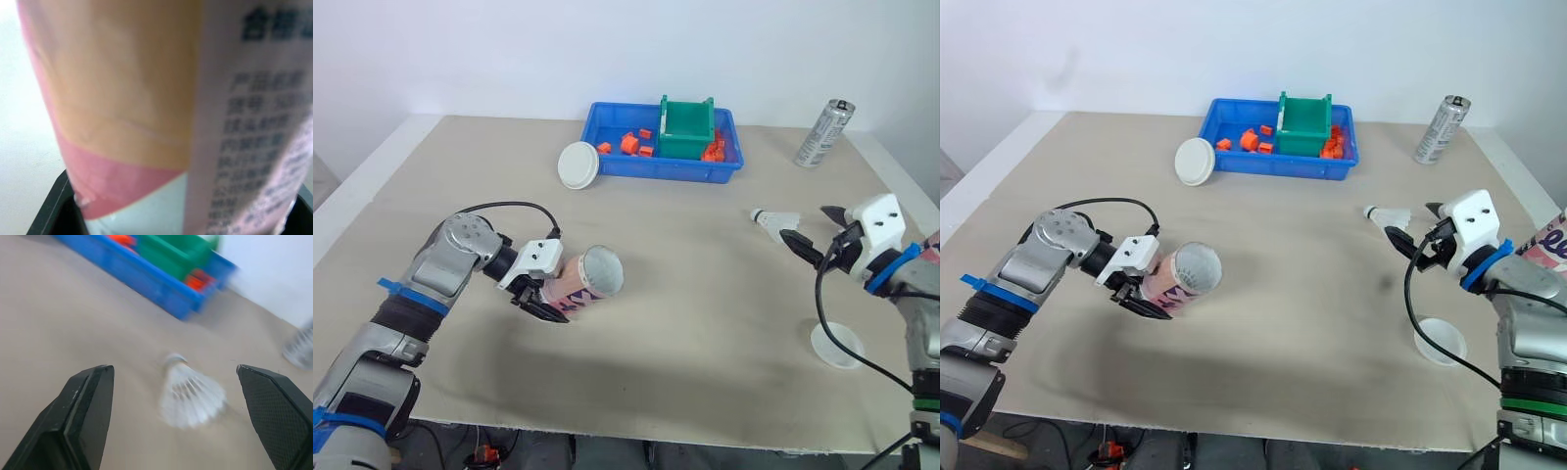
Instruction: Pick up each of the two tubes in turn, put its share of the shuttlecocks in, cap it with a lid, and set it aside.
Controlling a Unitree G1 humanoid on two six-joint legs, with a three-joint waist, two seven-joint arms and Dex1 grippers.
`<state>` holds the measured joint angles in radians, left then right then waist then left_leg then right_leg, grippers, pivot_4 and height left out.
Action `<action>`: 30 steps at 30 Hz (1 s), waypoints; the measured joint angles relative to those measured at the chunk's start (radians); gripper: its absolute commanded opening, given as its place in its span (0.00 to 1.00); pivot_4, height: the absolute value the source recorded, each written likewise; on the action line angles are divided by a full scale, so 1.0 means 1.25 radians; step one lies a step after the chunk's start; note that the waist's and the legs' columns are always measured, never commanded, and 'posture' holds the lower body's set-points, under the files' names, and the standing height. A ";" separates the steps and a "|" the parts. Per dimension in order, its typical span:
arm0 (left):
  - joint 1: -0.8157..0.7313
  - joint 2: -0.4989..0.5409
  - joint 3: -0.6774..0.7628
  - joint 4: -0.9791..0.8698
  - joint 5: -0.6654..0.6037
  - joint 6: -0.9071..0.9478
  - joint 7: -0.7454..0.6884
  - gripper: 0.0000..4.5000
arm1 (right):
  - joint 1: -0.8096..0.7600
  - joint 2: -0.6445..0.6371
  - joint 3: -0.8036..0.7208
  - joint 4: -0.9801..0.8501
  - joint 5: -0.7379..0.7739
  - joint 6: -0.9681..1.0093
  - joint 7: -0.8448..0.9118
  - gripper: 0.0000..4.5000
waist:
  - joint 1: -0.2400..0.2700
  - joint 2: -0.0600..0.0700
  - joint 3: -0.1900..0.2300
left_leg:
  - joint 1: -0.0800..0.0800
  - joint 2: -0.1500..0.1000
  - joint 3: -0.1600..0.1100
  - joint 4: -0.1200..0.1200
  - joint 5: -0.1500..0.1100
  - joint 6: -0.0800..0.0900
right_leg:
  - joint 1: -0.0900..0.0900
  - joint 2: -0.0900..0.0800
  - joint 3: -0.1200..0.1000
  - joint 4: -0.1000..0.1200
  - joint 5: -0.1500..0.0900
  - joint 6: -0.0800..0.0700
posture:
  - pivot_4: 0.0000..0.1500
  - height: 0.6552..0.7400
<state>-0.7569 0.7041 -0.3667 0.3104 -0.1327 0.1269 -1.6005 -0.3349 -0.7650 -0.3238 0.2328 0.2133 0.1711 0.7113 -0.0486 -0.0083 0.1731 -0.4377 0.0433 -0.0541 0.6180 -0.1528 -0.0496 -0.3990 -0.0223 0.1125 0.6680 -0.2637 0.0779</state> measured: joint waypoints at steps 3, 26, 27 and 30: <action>-0.001 -0.005 0.002 0.007 0.004 0.000 -0.001 0.68 | -0.018 0.013 0.007 0.057 -0.004 -0.017 -0.015 0.96 | 0.000 0.000 0.000 | 0.000 0.000 0.000 0.000 0.000 0.000 | 0.000 0.000 0.001 0.000 0.000 0.000 | 1.00 0.95; 0.001 0.006 0.001 -0.008 0.003 0.007 -0.005 0.68 | -0.377 0.079 0.188 0.668 -0.161 -0.231 -0.040 0.43 | -0.007 0.000 0.000 | 0.000 0.000 0.000 -0.001 0.000 0.000 | 0.001 0.000 0.001 -0.001 0.002 0.004 | 1.00 0.95; 0.002 0.006 0.001 -0.009 0.003 0.007 -0.005 0.68 | -0.380 0.080 0.189 0.674 -0.161 -0.235 -0.042 0.36 | -0.007 0.000 0.000 | 0.000 0.000 0.000 -0.001 0.000 0.000 | 0.001 0.000 0.001 0.000 0.002 0.004 | 1.00 0.95; 0.007 0.011 0.003 -0.021 0.002 0.010 -0.003 0.68 | -0.402 0.084 0.192 0.720 -0.169 -0.256 -0.051 0.06 | -0.007 0.000 0.000 | 0.000 0.000 0.000 -0.001 0.000 0.000 | 0.001 0.000 0.001 -0.001 0.001 0.004 | 1.00 0.95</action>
<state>-0.7480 0.7177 -0.3632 0.2837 -0.1298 0.1399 -1.6044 -0.8378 -0.6602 -0.0833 1.1323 0.0020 -0.1494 0.6480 -0.0579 -0.0080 0.1734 -0.4376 0.0428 -0.0545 0.6164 -0.1527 -0.0495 -0.3984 -0.0220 0.1134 0.6673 -0.2622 0.0826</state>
